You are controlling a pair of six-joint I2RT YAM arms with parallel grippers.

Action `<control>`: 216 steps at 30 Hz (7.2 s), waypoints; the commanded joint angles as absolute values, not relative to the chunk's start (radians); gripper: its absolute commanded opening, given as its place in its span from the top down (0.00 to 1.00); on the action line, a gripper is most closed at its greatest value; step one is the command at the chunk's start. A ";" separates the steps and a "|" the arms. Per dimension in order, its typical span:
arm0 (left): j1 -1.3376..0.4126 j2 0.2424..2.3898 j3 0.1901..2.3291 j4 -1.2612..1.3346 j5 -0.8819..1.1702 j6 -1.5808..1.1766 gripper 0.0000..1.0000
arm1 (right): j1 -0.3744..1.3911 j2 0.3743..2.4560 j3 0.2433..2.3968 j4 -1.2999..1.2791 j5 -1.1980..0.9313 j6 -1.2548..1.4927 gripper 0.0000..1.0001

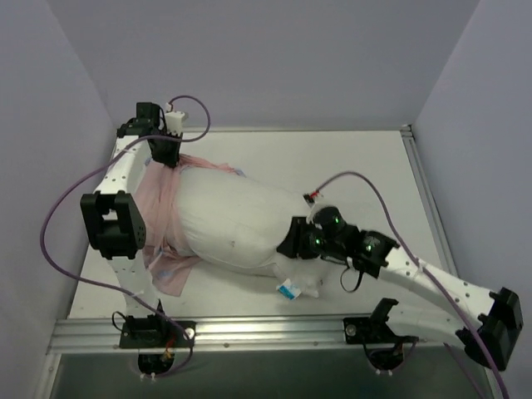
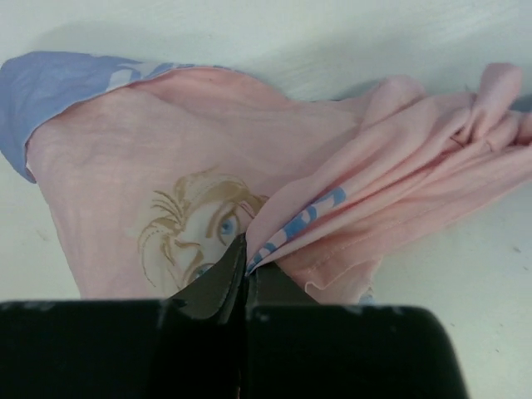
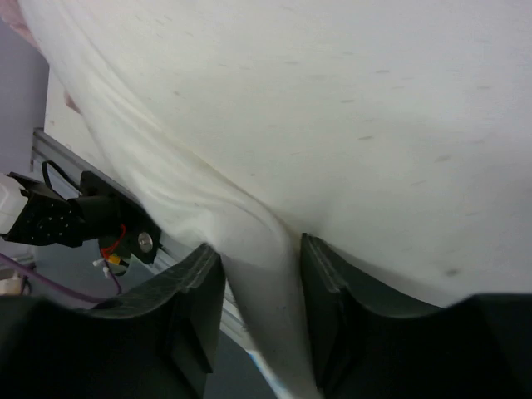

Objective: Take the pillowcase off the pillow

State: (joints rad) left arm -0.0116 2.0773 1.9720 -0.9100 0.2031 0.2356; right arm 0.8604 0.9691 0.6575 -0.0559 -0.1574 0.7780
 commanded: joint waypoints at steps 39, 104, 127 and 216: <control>0.201 0.991 0.873 -0.852 0.275 0.626 0.31 | 0.854 2.065 1.436 -0.189 -0.020 0.431 0.53; 0.149 1.175 1.710 -0.775 0.436 0.166 0.98 | 1.131 1.923 1.787 -0.244 0.335 -0.206 0.00; 0.282 1.111 1.298 -0.683 0.072 0.420 0.98 | 0.515 1.727 1.319 -0.337 0.113 0.000 1.00; -0.029 1.721 1.961 -0.827 0.074 0.295 0.06 | -0.101 1.330 1.197 -0.273 -0.025 0.308 0.00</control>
